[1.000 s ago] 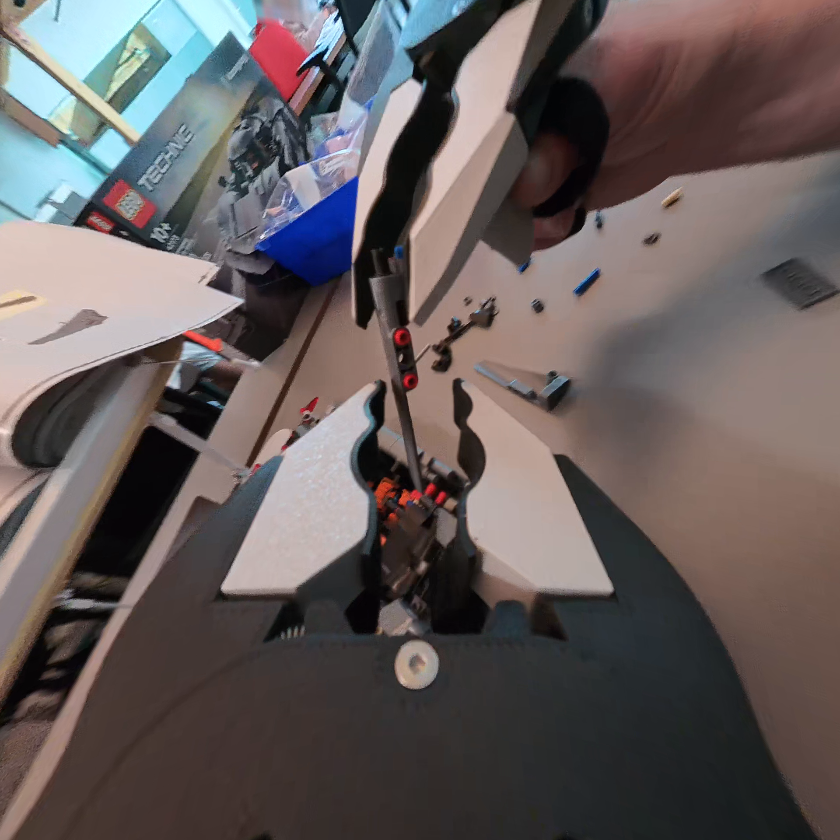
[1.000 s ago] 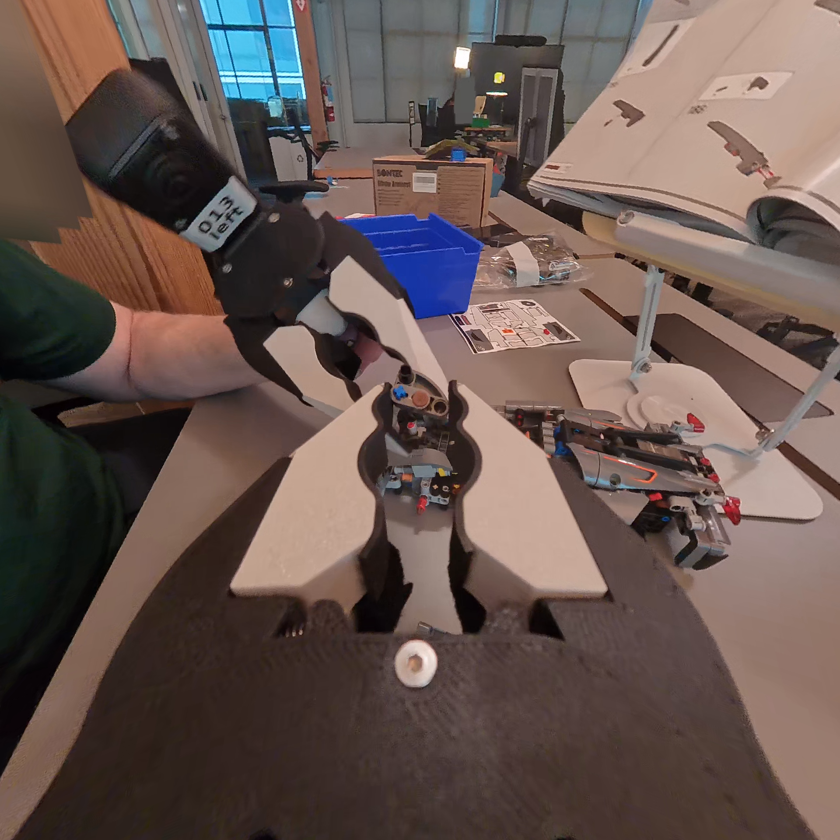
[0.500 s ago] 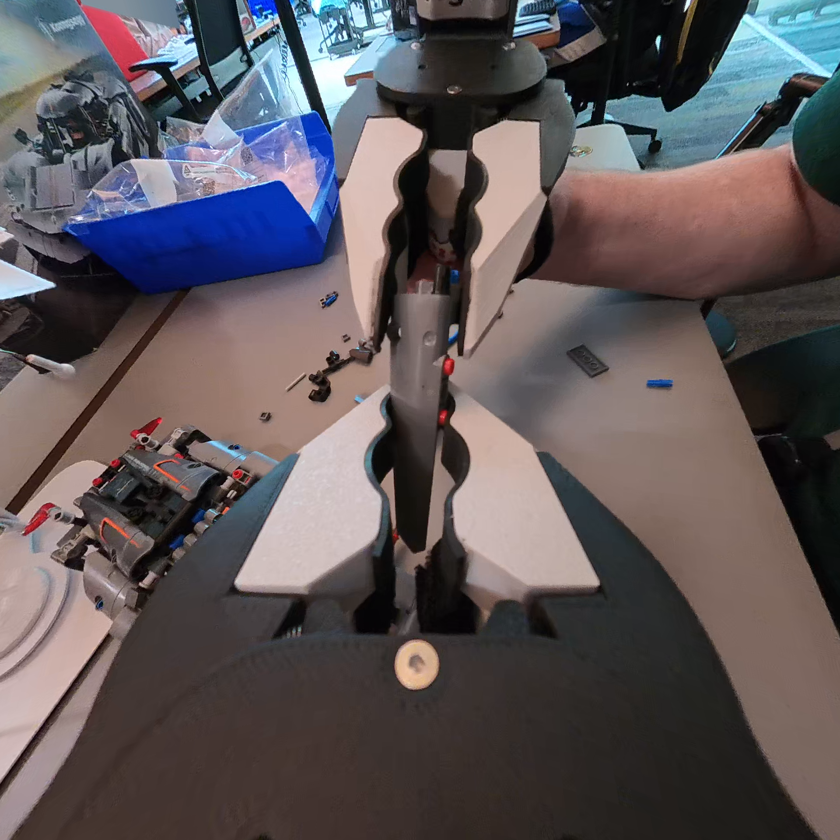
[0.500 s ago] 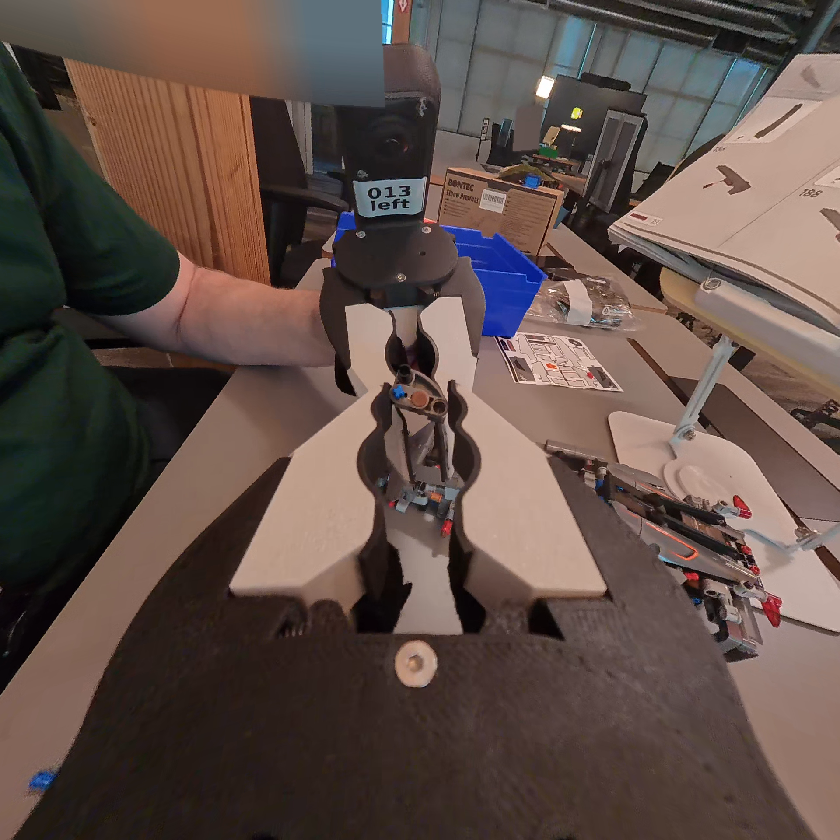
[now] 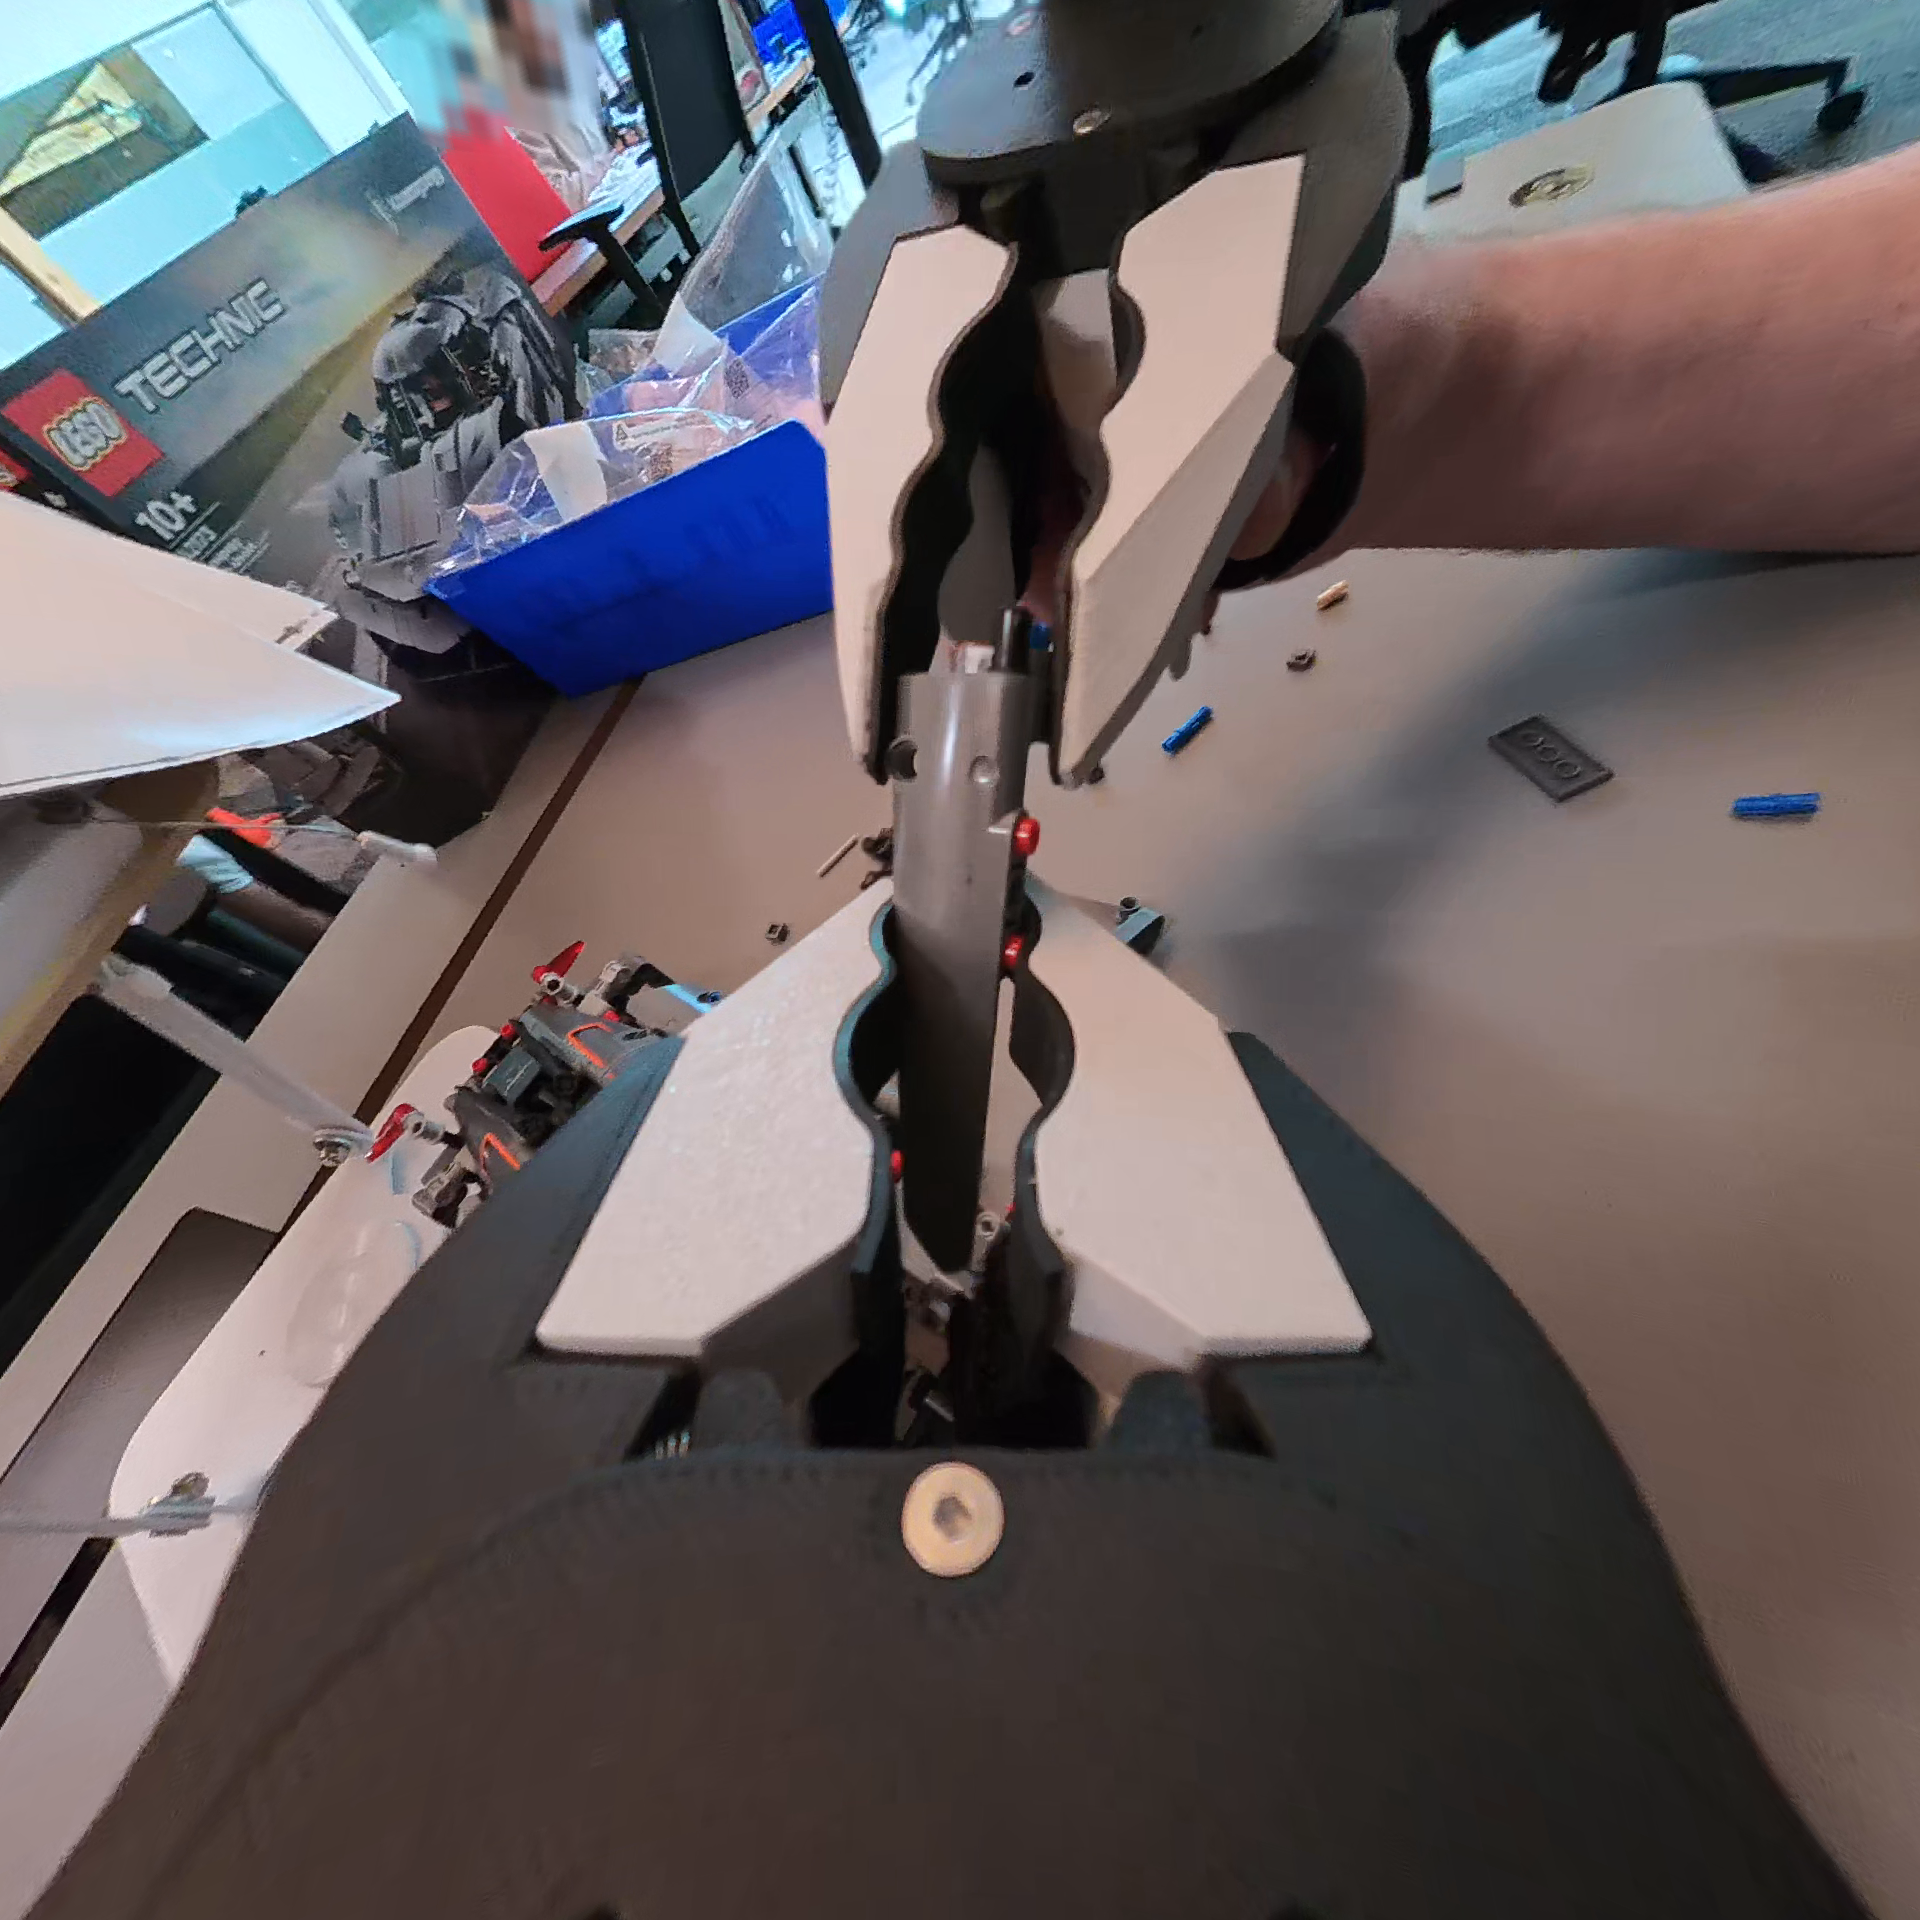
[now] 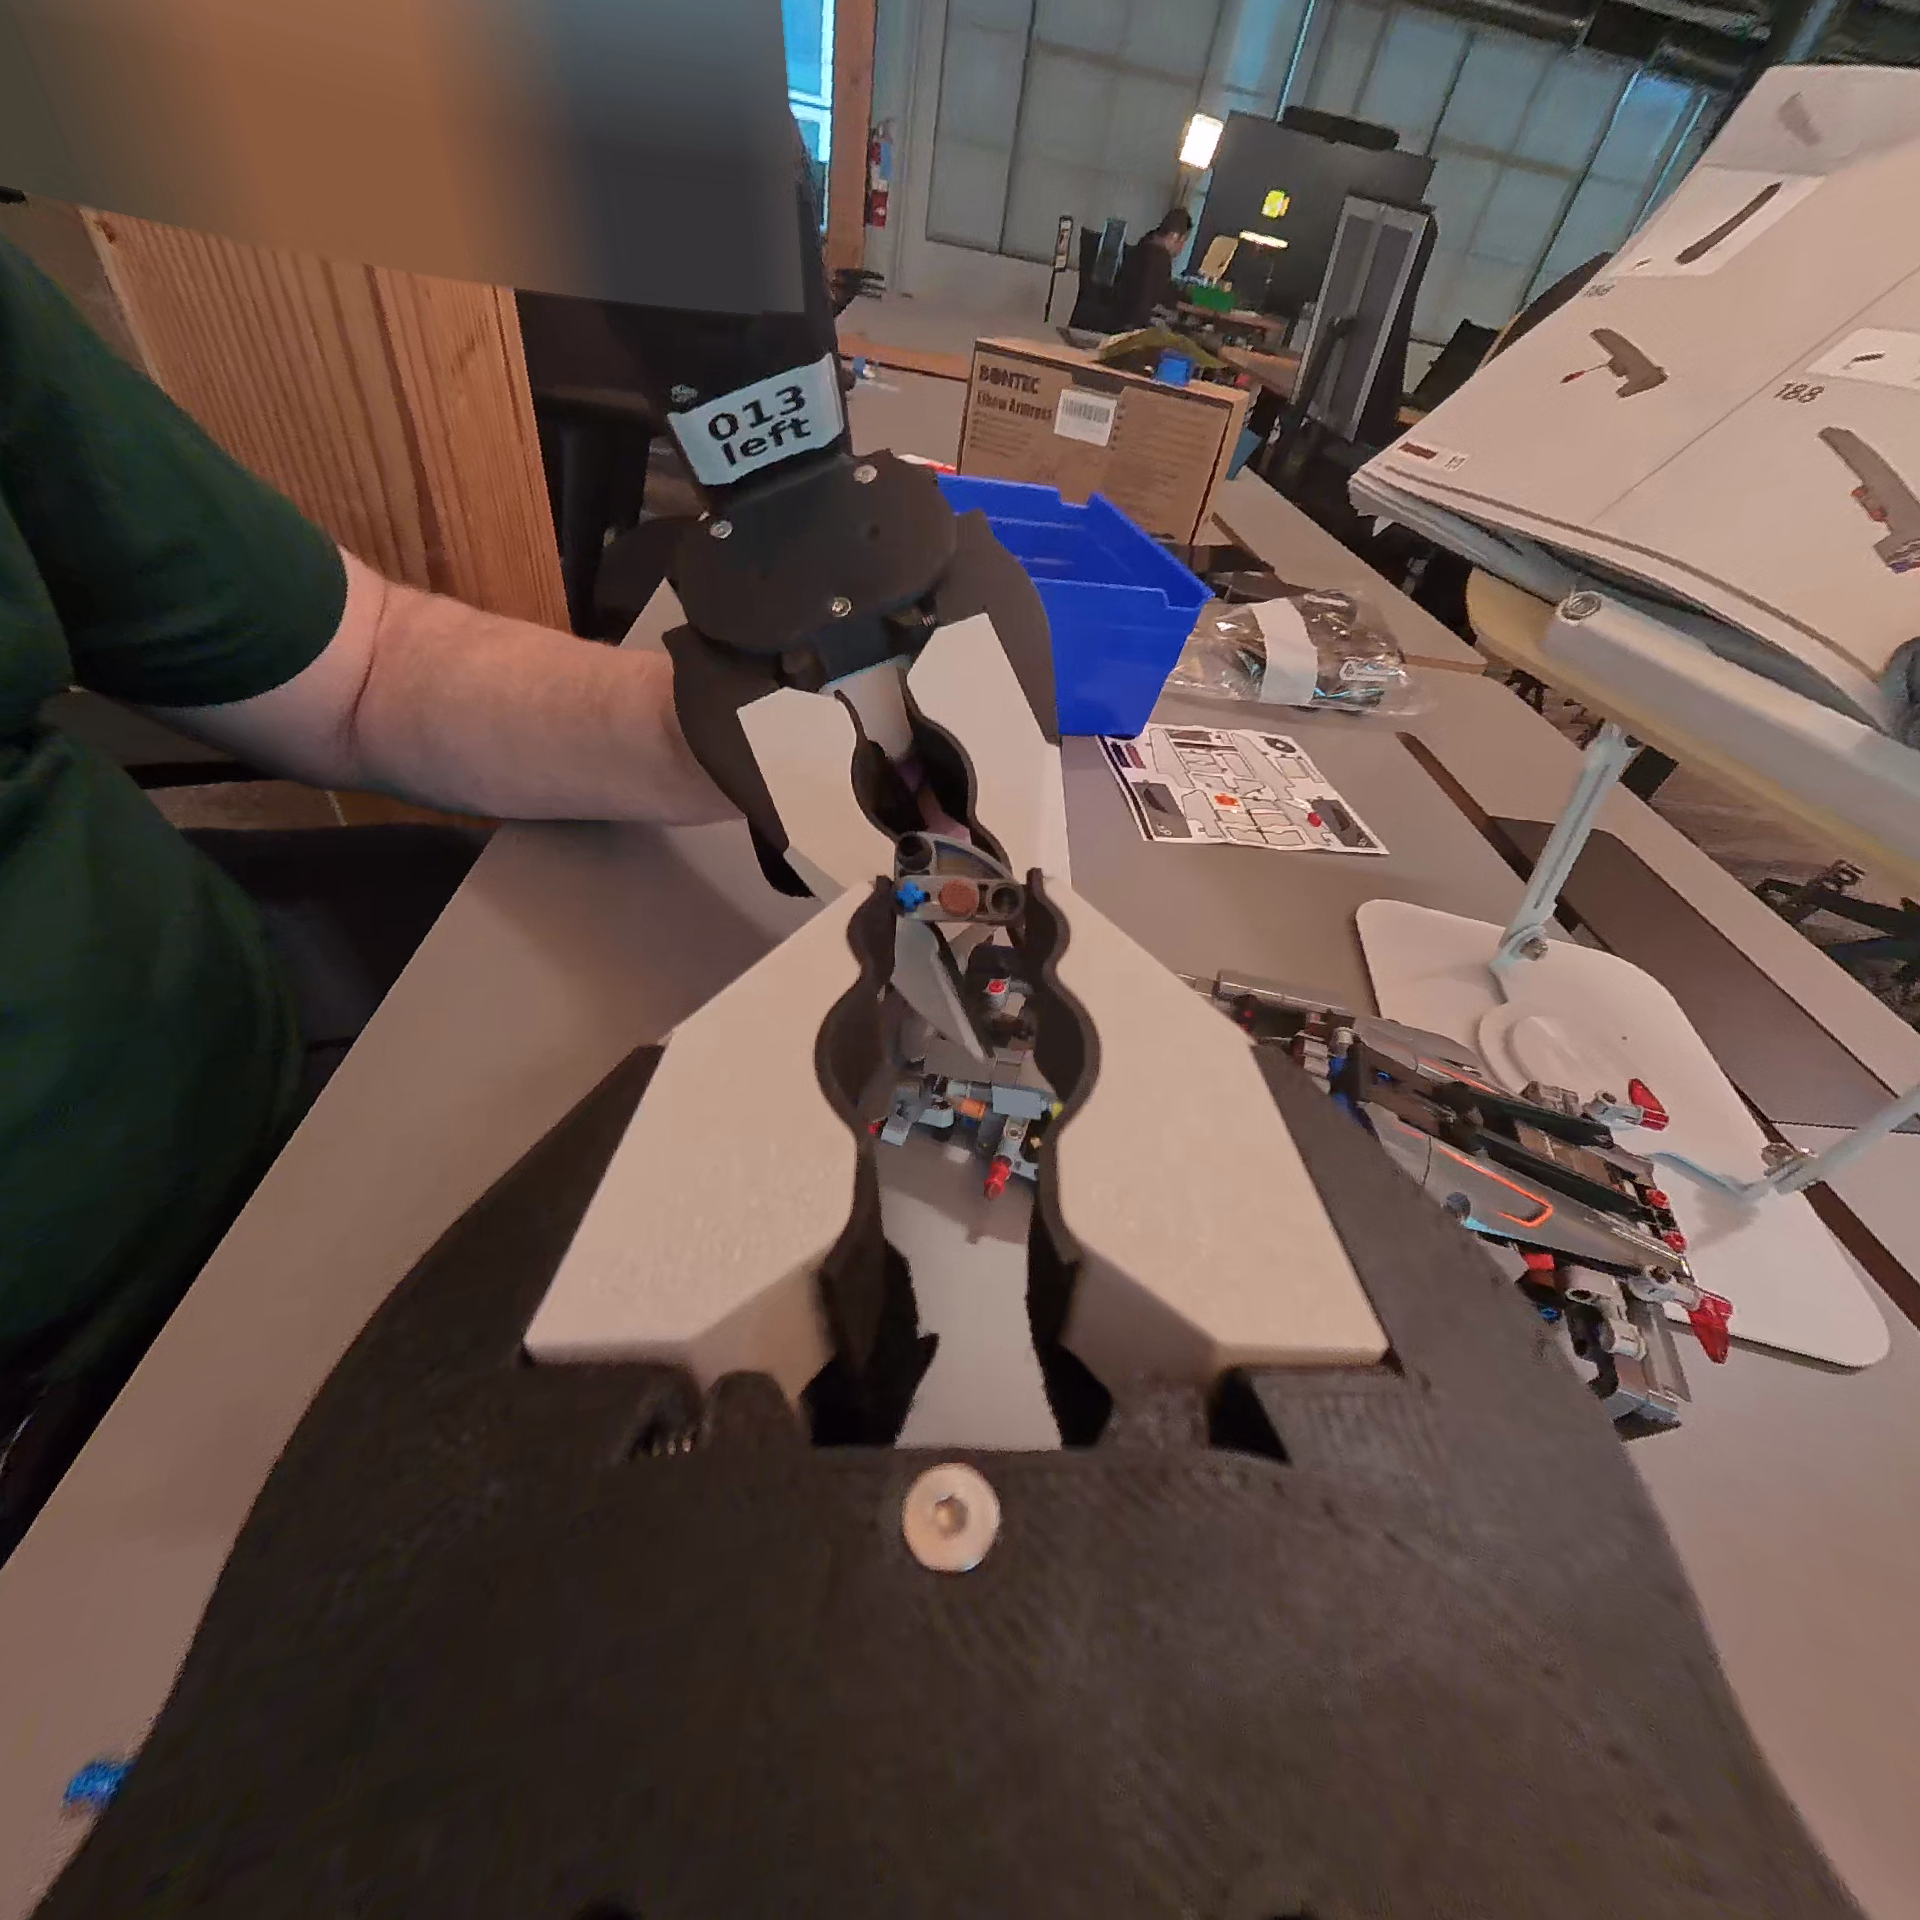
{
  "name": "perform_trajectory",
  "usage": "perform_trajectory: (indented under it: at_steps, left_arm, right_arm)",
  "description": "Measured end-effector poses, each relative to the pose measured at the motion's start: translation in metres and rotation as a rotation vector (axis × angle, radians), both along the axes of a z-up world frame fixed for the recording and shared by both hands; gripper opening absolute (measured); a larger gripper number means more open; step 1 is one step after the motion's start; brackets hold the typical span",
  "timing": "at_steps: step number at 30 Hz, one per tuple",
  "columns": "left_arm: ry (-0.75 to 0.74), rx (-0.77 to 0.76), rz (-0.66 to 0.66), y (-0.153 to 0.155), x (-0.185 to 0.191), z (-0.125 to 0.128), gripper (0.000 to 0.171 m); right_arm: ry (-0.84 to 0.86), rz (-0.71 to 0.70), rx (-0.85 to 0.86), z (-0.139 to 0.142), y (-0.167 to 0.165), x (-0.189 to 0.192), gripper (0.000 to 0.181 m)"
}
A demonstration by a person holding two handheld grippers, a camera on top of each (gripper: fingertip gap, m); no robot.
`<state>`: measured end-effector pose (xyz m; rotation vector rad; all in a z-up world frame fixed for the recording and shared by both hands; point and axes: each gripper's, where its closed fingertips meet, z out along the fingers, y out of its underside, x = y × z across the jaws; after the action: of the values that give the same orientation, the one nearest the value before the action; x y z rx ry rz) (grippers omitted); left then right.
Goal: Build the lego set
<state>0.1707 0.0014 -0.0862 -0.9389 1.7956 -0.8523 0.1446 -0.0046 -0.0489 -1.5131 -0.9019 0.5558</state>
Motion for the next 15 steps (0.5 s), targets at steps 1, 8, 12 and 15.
perform_trajectory:
  at_steps: [1,8,12,15]
  left_arm:
    - [0.004,-0.017,-0.02,-0.003,-0.001,0.0,0.014]
    - [0.044,-0.157,-0.124,-0.025,-0.004,0.007,0.019]
    - [0.066,-0.173,-0.119,-0.024,-0.004,0.005,0.019]
    - [0.125,-0.153,-0.129,-0.03,-0.007,-0.001,0.019]
  right_arm:
    - [-0.006,0.01,-0.003,0.0,-0.002,-0.001,0.022]
    - [-0.06,0.072,0.0,-0.005,-0.011,-0.009,0.022]
    - [-0.06,0.038,-0.003,0.002,-0.01,-0.001,0.039]
    - [-0.029,-0.004,0.007,0.019,-0.017,0.02,0.033]
